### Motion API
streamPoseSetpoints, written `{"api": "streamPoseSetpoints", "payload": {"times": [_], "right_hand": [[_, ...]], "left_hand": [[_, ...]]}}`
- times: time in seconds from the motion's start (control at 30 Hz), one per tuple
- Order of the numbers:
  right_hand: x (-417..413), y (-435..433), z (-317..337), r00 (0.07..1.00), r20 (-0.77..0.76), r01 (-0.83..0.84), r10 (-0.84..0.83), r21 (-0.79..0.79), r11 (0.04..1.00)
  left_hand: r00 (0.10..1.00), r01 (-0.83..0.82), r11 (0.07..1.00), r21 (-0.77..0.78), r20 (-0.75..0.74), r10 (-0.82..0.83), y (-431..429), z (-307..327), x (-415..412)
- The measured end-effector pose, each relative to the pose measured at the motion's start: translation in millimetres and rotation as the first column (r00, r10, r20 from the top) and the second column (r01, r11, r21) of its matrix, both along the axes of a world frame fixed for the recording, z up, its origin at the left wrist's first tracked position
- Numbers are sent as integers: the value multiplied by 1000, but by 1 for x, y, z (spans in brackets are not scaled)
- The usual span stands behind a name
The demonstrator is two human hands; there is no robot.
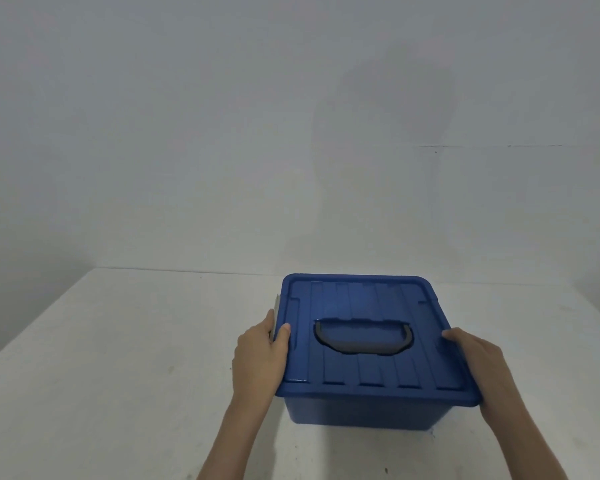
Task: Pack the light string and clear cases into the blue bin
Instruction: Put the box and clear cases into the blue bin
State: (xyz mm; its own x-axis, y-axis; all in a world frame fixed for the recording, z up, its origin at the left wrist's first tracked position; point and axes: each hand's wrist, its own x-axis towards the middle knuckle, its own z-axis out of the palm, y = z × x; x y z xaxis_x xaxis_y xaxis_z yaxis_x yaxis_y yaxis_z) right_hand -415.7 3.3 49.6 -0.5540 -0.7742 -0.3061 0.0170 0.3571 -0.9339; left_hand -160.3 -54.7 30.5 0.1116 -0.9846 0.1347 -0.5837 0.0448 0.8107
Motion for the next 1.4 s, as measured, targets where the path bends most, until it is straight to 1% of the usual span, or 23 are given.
{"api": "streamPoseSetpoints", "payload": {"times": [0.1, 0.17, 0.27, 0.3, 0.33, 0.37, 0.4, 0.43, 0.47, 0.5, 0.53, 0.6, 0.63, 0.67, 0.7, 0.77, 0.97, 1.07, 1.2, 1.3, 1.4], "right_hand": [[1, 0, 0, 1000, 4, 10, -10, -3, 1000], [1, 1, 0, 1000, 4, 8, -8, -8, 1000], [1, 1, 0, 1000, 9, 7, -6, -17, 1000], [1, 1, 0, 1000, 9, 7, -7, -19, 1000], [1, 1, 0, 1000, 7, 8, -8, -21, 1000], [1, 1, 0, 1000, 7, 9, -9, -23, 1000], [1, 1, 0, 1000, 8, 9, -9, -25, 1000], [1, 0, 0, 1000, 9, 8, -8, -26, 1000], [1, 0, -1, 1000, 11, 7, -7, -27, 1000], [1, 0, -1, 1000, 14, 6, -6, -26, 1000], [1, 0, -1, 1000, 20, 5, -4, -26, 1000], [0, 0, -2, 999, 36, 3, -2, -29, 1000], [-1, 0, -3, 999, 45, 2, -1, -28, 1000], [-1, 0, -4, 999, 52, 1, 0, -26, 1000], [-1, -1, -5, 998, 59, 0, 1, -26, 1000], [-1, -1, -6, 997, 74, 1, 1, -30, 1000], [-2, -4, -10, 995, 96, -8, 12, -36, 999], [-2, -5, -11, 995, 95, -9, 12, -32, 999], [-1, -5, -12, 995, 101, -22, 25, -32, 999], [-2, -6, -11, 994, 101, -42, 46, -33, 999], [-3, -6, -11, 993, 98, -58, 61, -38, 998]], "left_hand": [[998, -8, 1000, -16, 62, 9, 0, -1, 0], [992, 16, 999, -43, 122, -11, 2, 1, 0], [956, 74, 991, -111, 292, -38, 4, 1, -2], [946, 88, 990, -113, 321, -48, 3, 2, -1], [948, 99, 989, -108, 314, -61, 1, 1, 0], [968, 99, 992, -73, 236, -79, 0, 3, 1], [992, 93, 995, -23, 84, -91, -1, 6, 4], [989, 75, 997, 21, -129, -71, -4, 7, 6], [943, 52, 996, 72, -332, -25, -7, 10, 8], [879, 50, 988, 147, -477, 26, -8, 12, 9], [815, 78, 969, 233, -574, 72, -9, 14, 9], [707, 237, 896, 376, -699, 107, -7, 18, 6], [663, 322, 857, 403, -742, 100, -6, 19, 3], [638, 369, 833, 413, -764, 97, -4, 21, 0], [633, 373, 830, 415, -767, 100, -5, 22, -1], [640, 327, 849, 415, -759, 125, -7, 22, -3], [700, 205, 918, 341, -706, 106, -10, 19, -4], [737, 158, 936, 313, -668, 99, -12, 21, -4], [737, 143, 937, 319, -666, 115, -17, 21, -2], [769, 139, 935, 327, -630, 106, -19, 19, -2], [776, 137, 940, 312, -623, 94, -19, 17, -3]]}}
